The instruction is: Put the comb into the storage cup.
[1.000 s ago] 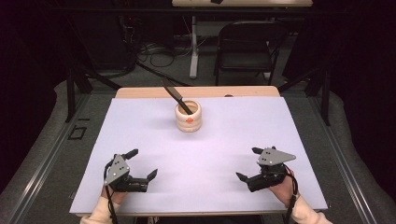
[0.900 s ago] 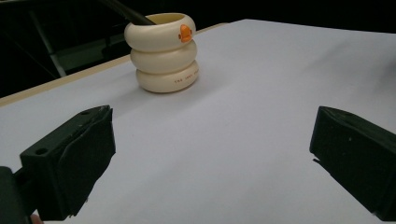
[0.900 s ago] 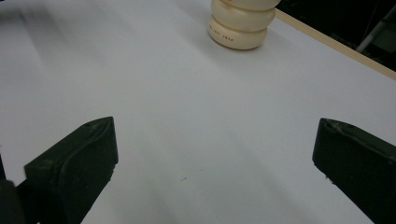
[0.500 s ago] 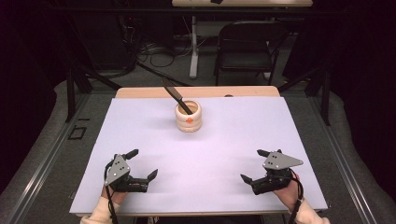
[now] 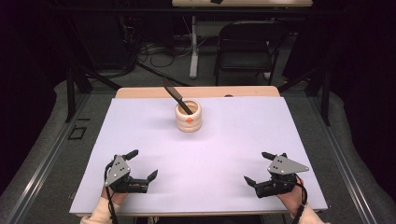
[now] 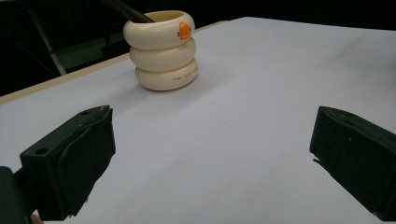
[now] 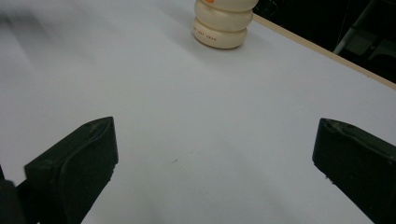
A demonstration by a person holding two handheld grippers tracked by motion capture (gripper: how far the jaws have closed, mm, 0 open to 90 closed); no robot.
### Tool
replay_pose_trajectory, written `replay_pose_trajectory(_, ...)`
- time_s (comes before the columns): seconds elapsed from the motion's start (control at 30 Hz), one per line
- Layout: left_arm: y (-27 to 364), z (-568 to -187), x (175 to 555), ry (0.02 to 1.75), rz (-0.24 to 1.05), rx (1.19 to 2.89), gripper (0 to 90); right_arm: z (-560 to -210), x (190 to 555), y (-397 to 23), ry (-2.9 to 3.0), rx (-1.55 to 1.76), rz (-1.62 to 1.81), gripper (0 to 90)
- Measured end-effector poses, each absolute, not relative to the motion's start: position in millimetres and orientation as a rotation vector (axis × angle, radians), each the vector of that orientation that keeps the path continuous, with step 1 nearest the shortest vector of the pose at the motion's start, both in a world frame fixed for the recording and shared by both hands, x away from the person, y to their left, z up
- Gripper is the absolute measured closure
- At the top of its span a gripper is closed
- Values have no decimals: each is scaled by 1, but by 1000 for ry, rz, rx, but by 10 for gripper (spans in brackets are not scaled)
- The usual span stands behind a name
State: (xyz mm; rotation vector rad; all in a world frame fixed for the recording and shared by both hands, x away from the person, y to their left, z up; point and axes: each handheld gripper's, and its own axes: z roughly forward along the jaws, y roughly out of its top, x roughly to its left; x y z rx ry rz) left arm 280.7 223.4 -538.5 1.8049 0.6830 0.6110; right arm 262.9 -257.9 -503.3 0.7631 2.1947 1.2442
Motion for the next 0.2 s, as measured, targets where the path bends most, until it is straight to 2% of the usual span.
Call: replay_pose_trajectory(0.2, 223, -539, 281, 681, 613, 1806, 0, -504, 264, -259, 2190, 757, 1247, 0)
